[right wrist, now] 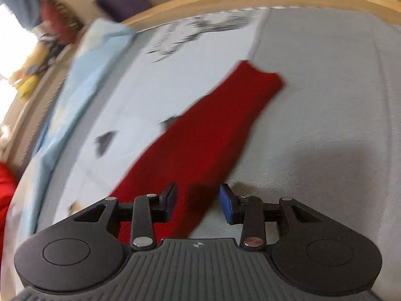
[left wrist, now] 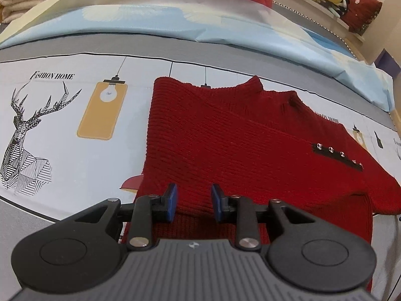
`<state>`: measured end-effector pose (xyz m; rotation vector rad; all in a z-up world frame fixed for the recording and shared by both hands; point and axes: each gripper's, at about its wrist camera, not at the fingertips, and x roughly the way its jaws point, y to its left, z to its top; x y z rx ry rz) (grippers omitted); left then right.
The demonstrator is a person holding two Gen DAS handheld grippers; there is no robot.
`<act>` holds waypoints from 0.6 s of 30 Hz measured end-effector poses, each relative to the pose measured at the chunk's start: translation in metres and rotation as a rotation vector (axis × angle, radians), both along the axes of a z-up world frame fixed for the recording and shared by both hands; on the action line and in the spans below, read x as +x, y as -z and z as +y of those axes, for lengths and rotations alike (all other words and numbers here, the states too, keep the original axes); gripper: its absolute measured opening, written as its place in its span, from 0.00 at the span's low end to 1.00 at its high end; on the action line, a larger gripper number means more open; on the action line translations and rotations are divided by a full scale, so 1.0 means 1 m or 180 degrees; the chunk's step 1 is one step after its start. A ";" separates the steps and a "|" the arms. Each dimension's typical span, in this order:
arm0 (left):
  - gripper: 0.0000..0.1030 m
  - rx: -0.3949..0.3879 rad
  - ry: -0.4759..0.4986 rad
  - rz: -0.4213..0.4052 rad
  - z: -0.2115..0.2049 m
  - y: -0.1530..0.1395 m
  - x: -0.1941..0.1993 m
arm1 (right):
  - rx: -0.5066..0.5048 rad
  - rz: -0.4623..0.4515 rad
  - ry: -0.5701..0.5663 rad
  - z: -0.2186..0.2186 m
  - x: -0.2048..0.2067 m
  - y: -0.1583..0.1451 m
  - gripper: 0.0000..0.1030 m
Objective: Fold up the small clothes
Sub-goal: 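Fold the held sleeve across the sweater body with the right gripper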
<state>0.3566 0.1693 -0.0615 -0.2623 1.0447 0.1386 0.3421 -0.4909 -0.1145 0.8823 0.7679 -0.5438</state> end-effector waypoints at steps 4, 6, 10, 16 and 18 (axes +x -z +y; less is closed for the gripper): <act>0.32 0.0012 -0.0021 0.0002 0.003 0.000 -0.001 | 0.0146 -0.0039 0.0094 -0.017 0.002 0.018 0.39; 0.32 0.0018 -0.0029 0.0006 0.005 0.000 -0.002 | 0.0106 -0.0088 0.0105 -0.020 0.005 0.019 0.39; 0.32 0.0009 -0.0040 -0.0003 0.010 -0.001 -0.003 | -0.0040 -0.0151 0.0046 -0.020 0.009 0.011 0.40; 0.32 -0.0008 -0.0084 -0.0010 0.020 -0.003 -0.005 | -0.0280 -0.0167 0.0044 -0.011 0.015 0.003 0.16; 0.32 -0.0024 -0.0107 -0.0013 0.024 -0.004 -0.006 | -0.0455 -0.0166 0.0061 -0.002 0.017 -0.005 0.14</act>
